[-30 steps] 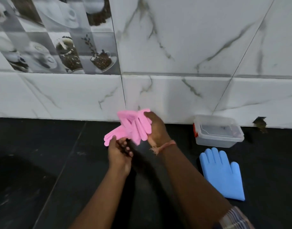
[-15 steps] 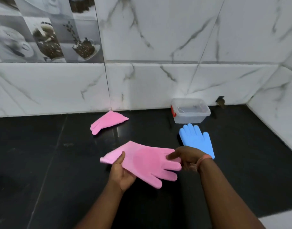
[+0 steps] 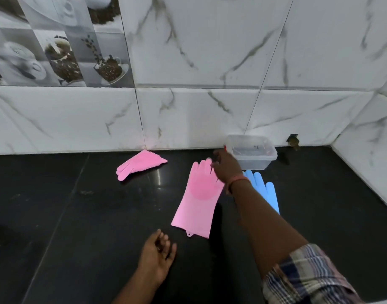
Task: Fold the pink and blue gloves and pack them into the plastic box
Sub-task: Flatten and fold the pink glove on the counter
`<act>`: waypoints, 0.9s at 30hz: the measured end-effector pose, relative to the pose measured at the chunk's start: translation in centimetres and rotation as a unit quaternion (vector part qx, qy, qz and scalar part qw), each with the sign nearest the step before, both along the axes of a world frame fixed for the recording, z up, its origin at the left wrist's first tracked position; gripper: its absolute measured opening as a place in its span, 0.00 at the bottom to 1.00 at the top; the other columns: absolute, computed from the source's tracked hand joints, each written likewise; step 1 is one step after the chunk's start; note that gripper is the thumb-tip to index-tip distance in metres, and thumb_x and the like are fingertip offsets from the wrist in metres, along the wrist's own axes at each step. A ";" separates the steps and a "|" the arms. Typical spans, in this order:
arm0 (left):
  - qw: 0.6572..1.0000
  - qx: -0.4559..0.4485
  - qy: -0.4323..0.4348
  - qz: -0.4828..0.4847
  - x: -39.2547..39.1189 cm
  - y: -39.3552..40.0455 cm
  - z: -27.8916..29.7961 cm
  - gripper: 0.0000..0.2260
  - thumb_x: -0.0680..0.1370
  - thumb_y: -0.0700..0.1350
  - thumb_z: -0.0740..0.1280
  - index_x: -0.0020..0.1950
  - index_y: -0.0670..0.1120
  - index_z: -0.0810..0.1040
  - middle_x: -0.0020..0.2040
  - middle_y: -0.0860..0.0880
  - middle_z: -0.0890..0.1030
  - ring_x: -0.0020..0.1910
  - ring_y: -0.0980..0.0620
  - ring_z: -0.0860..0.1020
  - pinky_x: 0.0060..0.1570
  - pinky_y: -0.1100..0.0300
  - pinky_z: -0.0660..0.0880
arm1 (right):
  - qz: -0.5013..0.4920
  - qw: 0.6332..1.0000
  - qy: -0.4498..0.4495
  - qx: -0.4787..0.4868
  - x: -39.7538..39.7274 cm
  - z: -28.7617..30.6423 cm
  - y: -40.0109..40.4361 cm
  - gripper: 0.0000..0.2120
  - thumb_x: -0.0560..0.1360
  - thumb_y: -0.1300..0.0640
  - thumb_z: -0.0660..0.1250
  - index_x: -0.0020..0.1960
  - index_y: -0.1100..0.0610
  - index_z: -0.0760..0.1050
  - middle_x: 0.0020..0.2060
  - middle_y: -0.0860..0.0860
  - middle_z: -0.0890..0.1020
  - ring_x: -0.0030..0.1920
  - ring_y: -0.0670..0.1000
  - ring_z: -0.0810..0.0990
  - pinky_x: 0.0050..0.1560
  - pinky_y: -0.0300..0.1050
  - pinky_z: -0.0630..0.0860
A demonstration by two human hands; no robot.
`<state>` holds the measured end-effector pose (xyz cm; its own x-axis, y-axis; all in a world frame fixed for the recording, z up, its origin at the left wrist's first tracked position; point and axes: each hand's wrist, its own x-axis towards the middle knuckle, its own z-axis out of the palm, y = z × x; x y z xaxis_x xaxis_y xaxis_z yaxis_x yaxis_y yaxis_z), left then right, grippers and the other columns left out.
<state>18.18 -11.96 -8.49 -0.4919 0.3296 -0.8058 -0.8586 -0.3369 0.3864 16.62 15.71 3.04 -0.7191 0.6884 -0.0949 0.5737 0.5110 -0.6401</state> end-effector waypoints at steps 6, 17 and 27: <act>0.908 -0.246 0.328 -0.087 -1.4 2.3 0.5 0.04 0.80 0.39 0.69 0.54 0.42 0.80 0.44 0.47 0.82 0.44 0.48 0.79 0.44 0.56 0.76 | -0.087 0.978 -0.185 -0.032 4.8 -10.2 -4.1 0.32 0.76 0.43 0.68 0.72 0.59 0.65 0.69 0.61 0.70 0.65 0.60 0.75 0.62 0.54 0.75; 0.771 -0.357 0.368 -0.378 -4.0 7.1 0.5 0.10 0.73 0.44 0.78 0.39 0.45 0.78 0.39 0.44 0.84 0.38 0.48 0.82 0.40 0.59 0.76 | -0.101 0.985 -0.049 -0.130 5.5 -11.6 -5.2 0.10 0.77 0.57 0.66 0.58 0.54 0.72 0.55 0.54 0.79 0.52 0.50 0.79 0.51 0.45 0.77; 0.678 -0.338 0.210 -0.619 -4.1 3.3 2.3 0.16 0.71 0.59 0.76 0.33 0.48 0.81 0.26 0.52 0.73 0.24 0.54 0.67 0.26 0.65 0.62 | 0.096 0.971 -0.138 -0.172 8.7 -11.4 -4.7 0.35 0.74 0.55 0.70 0.78 0.46 0.60 0.69 0.49 0.75 0.56 0.47 0.73 0.57 0.44 0.71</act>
<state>14.04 -8.67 -6.23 -0.4088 0.3242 -0.8531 -0.0893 0.9161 0.3909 25.37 10.99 -8.36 -0.7447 0.4379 -0.5037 0.6639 0.4080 -0.6268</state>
